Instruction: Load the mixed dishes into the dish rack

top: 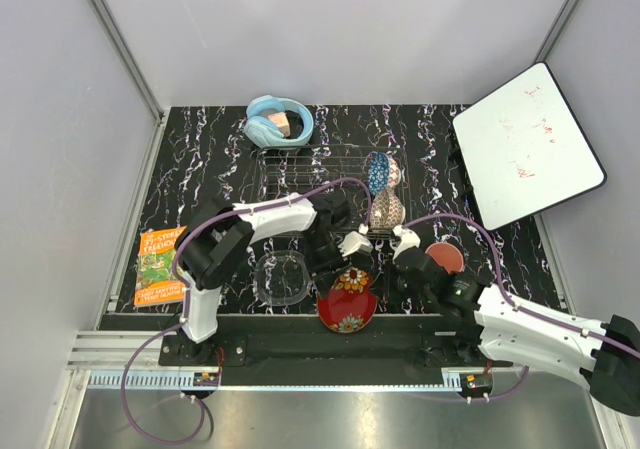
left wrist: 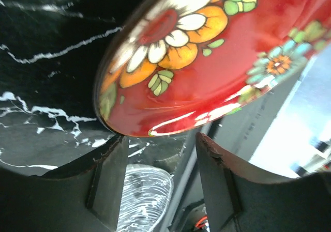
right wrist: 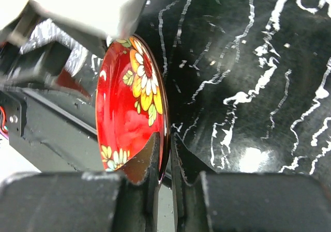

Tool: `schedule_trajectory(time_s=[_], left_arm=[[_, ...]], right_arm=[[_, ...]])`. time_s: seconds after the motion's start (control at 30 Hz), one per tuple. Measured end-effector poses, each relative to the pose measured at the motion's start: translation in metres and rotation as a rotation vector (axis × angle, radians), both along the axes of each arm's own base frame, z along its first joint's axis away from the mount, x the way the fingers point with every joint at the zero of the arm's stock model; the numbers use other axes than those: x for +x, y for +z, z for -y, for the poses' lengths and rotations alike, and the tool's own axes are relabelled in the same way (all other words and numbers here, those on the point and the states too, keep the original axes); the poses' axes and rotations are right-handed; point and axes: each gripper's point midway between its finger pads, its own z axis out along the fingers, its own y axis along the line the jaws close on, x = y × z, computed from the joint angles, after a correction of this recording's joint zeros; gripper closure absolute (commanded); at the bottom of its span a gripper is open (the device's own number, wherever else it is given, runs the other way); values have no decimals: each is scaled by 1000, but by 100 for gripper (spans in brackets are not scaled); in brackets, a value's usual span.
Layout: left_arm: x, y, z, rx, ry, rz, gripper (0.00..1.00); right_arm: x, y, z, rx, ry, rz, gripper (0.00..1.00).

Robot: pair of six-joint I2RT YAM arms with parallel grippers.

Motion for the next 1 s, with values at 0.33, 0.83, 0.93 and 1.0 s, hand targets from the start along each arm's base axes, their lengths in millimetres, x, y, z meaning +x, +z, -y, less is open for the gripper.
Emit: schedule_trajectory(time_s=[0.33, 0.83, 0.93, 1.0], left_arm=[[1, -2, -9, 15, 49, -86, 73], [0, -3, -15, 41, 50, -94, 81], [0, -4, -18, 55, 50, -94, 83], [-1, -3, -19, 62, 49, -96, 84]], right_arm=[[-2, -15, -5, -59, 56, -7, 100], [-6, -20, -11, -84, 113, -18, 89], [-11, -22, -16, -75, 149, -39, 84], [-16, -22, -19, -69, 179, -61, 82]])
